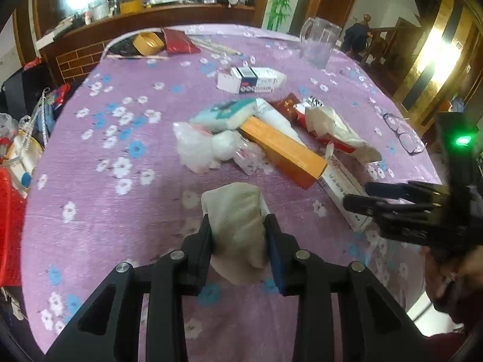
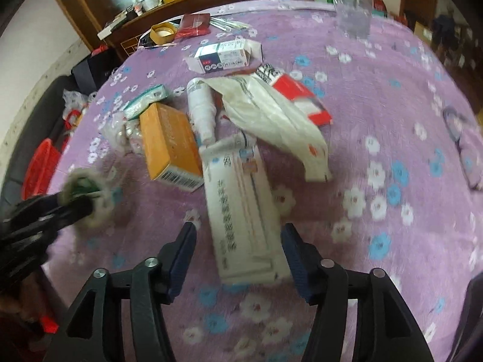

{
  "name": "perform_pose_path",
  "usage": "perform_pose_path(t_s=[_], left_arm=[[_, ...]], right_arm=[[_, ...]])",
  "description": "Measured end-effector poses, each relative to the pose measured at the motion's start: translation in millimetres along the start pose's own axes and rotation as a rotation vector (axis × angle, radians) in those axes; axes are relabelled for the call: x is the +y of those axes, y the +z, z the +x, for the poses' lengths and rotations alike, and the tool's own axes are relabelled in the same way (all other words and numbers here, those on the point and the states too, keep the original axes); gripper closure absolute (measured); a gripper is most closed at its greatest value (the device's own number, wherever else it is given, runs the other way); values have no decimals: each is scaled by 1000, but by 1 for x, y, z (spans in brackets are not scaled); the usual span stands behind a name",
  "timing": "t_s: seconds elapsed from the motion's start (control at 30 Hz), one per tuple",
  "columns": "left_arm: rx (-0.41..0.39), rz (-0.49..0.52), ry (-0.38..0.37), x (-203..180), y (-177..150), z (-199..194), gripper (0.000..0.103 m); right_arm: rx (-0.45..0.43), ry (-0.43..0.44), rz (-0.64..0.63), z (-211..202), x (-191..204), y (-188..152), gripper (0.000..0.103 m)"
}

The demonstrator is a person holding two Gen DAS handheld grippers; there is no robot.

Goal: Collect trash
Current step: 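Grasp the white medicine box with the right tool while the left tool holds the cloth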

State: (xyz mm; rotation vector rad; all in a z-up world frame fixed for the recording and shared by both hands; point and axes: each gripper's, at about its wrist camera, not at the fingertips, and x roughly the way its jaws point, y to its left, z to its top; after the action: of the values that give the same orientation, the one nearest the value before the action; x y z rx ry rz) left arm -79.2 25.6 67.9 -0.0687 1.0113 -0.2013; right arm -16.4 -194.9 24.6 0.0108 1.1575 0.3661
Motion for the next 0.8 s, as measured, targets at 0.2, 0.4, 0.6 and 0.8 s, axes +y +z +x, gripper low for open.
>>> perform_pose_path(t_s=[0.2,0.4,0.6,0.8], left_arm=[[-21,-7,30,9,-8,-19,71],[-17,-8,35,15,-12,-24,71],[-27,22,21,12,-9,-28,71],[-40,66,-10,7,-3,-31,71]], right_arm=[[18,-49,-7,14,-1,4,39],[3,-95,-44,17,6,0,42],[-5,-57,6,5,7,-11,44],[-45,-32,47,-23,15,-26,44]])
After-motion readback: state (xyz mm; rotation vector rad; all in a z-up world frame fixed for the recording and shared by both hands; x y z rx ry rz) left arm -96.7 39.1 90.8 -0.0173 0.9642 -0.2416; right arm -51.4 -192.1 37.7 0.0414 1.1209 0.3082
